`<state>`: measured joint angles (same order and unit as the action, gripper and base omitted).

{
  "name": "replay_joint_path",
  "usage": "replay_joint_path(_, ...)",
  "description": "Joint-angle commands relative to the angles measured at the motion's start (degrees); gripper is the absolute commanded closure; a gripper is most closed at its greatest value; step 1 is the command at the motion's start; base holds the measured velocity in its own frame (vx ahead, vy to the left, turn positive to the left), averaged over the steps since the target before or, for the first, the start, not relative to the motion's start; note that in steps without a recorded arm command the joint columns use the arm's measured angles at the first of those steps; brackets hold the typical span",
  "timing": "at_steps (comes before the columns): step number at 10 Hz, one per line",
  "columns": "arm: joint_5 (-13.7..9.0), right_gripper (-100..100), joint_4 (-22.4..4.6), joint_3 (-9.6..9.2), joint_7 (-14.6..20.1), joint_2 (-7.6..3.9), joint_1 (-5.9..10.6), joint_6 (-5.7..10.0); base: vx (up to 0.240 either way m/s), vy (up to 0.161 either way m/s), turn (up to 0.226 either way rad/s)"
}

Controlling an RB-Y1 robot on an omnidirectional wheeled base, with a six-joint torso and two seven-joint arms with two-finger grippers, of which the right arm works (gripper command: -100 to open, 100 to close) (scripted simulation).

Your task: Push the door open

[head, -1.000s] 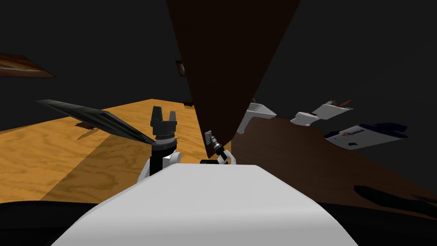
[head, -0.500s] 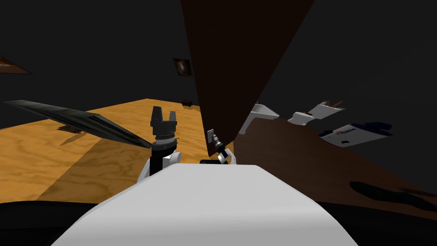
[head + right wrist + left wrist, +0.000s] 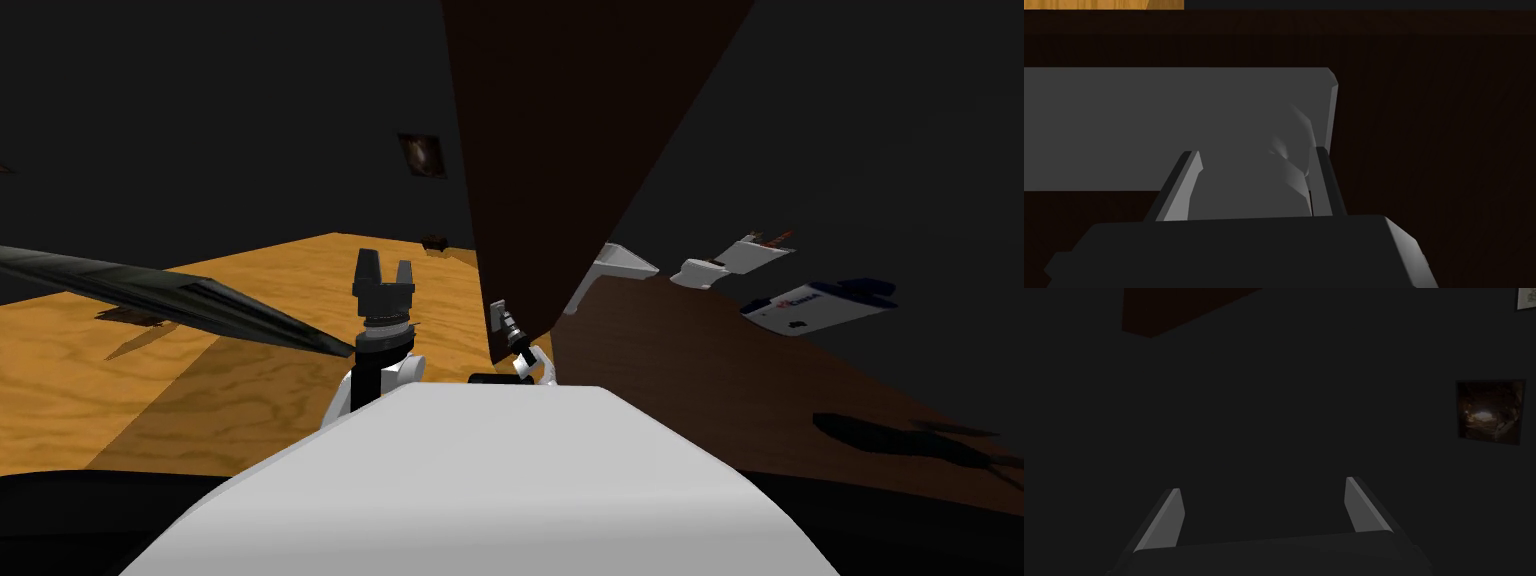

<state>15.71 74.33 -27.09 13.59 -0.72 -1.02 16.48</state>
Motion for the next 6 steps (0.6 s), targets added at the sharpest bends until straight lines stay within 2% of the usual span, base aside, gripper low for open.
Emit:
replay_joint_path(1,-0.3,100,-0.5,1.75,-0.4,-0.57,0.50,0.13,0.092,0.203,-0.084)
replay_joint_path(3,-0.7,100,-0.8,3.28,-0.7,-0.72,0.77,0.11,0.107,0.199,-0.080)
replay_joint_path(6,-1.3,100,-1.2,5.55,-1.3,0.13,1.17,0.07,0.132,0.175,-0.072)
